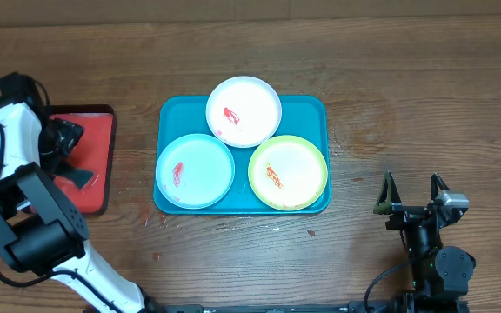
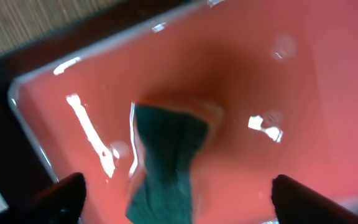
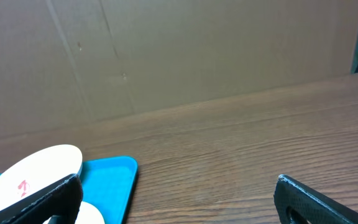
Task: Clean dirty plates on tray and stack at the side
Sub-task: 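Move the left gripper over the red tray toward the sponge, then grasp the green-and-yellow sponge in the soapy water with the left gripper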
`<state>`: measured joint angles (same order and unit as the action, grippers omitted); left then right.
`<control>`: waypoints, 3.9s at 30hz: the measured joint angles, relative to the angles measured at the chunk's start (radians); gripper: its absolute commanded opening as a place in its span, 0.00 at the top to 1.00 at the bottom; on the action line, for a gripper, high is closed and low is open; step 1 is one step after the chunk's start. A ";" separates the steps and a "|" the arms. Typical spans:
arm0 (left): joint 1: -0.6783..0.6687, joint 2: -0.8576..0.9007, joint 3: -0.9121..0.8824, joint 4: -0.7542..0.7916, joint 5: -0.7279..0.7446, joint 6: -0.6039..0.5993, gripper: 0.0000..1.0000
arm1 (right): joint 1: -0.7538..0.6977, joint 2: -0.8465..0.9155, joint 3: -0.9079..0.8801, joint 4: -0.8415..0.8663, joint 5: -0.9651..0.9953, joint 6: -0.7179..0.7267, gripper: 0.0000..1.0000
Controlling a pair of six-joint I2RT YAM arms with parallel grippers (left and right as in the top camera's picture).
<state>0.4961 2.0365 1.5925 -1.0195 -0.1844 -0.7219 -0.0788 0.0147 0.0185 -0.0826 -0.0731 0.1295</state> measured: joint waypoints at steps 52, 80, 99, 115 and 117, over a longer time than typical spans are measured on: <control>0.046 0.159 0.017 -0.149 0.288 0.333 0.96 | 0.000 0.000 0.000 0.000 0.000 0.000 0.00; 0.042 0.148 0.025 0.069 0.212 0.338 0.69 | 0.000 0.000 0.000 0.000 0.000 0.000 0.00; 0.042 0.159 0.021 -0.175 0.234 0.337 0.96 | 0.000 0.000 0.000 0.000 0.000 0.000 0.00; 0.040 0.153 0.021 -0.061 0.225 0.332 0.14 | 0.000 0.000 0.000 0.000 0.000 0.000 0.00; 0.040 0.153 0.021 -0.051 0.219 0.328 0.47 | 0.000 0.000 0.000 0.000 0.000 0.000 0.00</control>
<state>0.5365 2.1899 1.6131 -1.0710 0.0345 -0.3943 -0.0788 0.0147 0.0185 -0.0830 -0.0727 0.1295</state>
